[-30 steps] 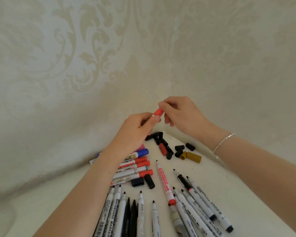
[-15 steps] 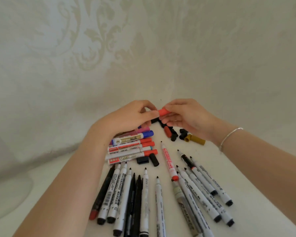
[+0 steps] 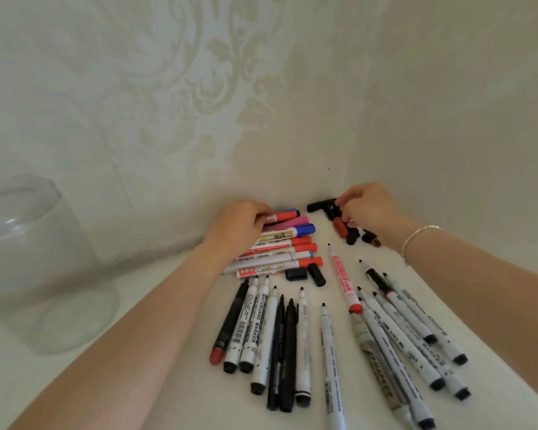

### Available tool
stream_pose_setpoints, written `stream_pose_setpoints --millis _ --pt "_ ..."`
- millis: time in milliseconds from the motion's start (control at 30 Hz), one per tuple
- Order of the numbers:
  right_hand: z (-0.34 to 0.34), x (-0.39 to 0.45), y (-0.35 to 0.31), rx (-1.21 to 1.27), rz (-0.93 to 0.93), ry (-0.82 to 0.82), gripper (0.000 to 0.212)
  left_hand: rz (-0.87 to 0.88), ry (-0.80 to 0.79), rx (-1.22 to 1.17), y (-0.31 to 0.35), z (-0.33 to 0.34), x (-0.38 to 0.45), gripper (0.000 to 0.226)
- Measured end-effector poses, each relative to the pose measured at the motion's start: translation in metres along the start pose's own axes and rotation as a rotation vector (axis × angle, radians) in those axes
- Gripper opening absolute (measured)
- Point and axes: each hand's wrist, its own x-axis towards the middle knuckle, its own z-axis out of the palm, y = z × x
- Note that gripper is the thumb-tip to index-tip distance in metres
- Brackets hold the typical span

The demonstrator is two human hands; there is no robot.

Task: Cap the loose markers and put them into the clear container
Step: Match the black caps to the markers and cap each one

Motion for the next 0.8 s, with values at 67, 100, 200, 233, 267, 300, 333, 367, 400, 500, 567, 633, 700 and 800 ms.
stream_pose_setpoints --millis 67,100,200,233,267,300,333,367,400,500,567,633,700,800 --pt "-0.005 0.003 0.007 -0.073 -0.012 0.018 0.026 -0.004 0.032 -0.019 0.002 -0.006 -0.004 0.028" --pt "-0.006 0.005 0.009 -0.127 -0.027 0.004 0.024 -0.007 0.06 -0.03 0.003 -0.011 -0.007 0.027" --pt "0.0 0.009 0.014 -0.328 -0.057 -0.063 0.02 -0.049 0.059 0.011 0.01 -0.036 -0.02 0.014" --pt "0.004 0.011 0.015 -0.393 -0.068 -0.067 0.019 -0.085 -0.023 0.063 0.014 -0.046 -0.026 0.009" --pt "0.009 0.013 0.016 -0.449 -0.075 -0.065 0.018 -0.126 -0.143 0.128 0.019 -0.057 -0.034 0.005" --pt "0.015 0.015 0.016 -0.501 -0.085 -0.063 0.018 -0.156 -0.276 0.187 0.024 -0.066 -0.042 0.006" --pt "0.021 0.016 0.017 -0.562 -0.097 -0.054 0.017 -0.179 -0.394 0.218 0.028 -0.072 -0.049 0.012" --pt "0.025 0.016 0.017 -0.634 -0.118 -0.036 0.017 -0.203 -0.492 0.215 0.032 -0.076 -0.055 0.019" --pt "0.029 0.015 0.016 -0.708 -0.14 -0.014 0.018 -0.23 -0.573 0.187 0.035 -0.078 -0.061 0.025" --pt "0.035 0.012 0.016 -0.862 -0.185 0.04 0.022 -0.331 -0.709 0.063 0.035 -0.072 -0.072 0.027" --pt "0.037 0.012 0.017 -0.919 -0.193 0.063 0.02 -0.4 -0.741 -0.013 0.031 -0.064 -0.077 0.027" --pt "0.039 0.011 0.019 -0.935 -0.187 0.067 0.018 -0.426 -0.756 -0.055 0.028 -0.057 -0.081 0.025" --pt "0.038 0.01 0.021 -0.917 -0.17 0.071 0.015 -0.431 -0.749 -0.105 0.026 -0.053 -0.084 0.024" --pt "0.034 0.008 0.019 -0.806 -0.113 0.093 0.013 -0.441 -0.747 -0.136 0.023 -0.053 -0.085 0.021"
